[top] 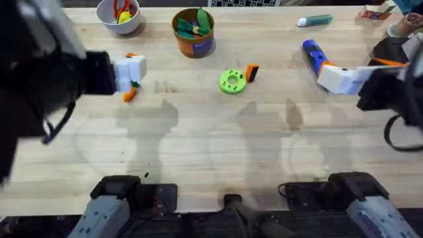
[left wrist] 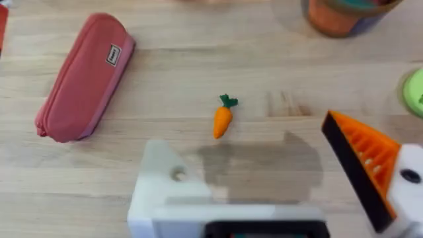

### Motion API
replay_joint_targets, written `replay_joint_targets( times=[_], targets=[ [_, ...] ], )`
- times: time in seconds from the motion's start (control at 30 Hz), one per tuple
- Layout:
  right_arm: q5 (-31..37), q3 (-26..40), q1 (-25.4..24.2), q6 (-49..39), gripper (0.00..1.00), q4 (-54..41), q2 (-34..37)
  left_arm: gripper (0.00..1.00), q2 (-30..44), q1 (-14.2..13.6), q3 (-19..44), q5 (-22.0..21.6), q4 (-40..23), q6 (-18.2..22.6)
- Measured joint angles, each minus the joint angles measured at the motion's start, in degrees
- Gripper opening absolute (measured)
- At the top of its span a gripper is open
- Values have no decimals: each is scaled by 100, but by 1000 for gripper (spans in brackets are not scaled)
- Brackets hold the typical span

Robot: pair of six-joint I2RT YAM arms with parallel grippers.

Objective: Pick up the gripper from the table and insert it into the empty holder that is missing its gripper. Then pick up a screw, insert it into the mounting hole, and use the screwdriver to tighten it. Finally, clean up the table by picking up the vegetable and placing it into the bucket.

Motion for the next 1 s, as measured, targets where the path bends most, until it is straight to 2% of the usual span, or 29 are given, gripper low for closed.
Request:
replay_joint_targets(
  times=[0.1,0.27,0.47,0.7,0.77,0.8,0.87,1.0],
  targets=[
    [2,471,-2,-13,994,-509,791,985,727,0,435,-9,-511,22],
    [1,953,-1,-15,994,-860,1735,985,1623,0,755,-9,-1037,34],
    [0,1048,-1,-15,994,-996,2143,985,2236,0,770,-16,-1156,-7],
    [0,1053,-1,-15,993,-1004,2225,985,2278,64,792,-1,-935,49],
    [0,1054,-2,-15,993,-1004,2225,985,2287,242,796,99,-1019,235],
    [0,1054,-2,-15,994,-1004,2225,985,2425,719,803,421,-1129,666],
    [0,1054,-1,-15,994,-1004,2225,985,2647,1071,810,651,-1054,957],
    [0,1055,-2,-15,993,-1004,2225,985,3194,1510,889,971,-933,1515]
  ],
)
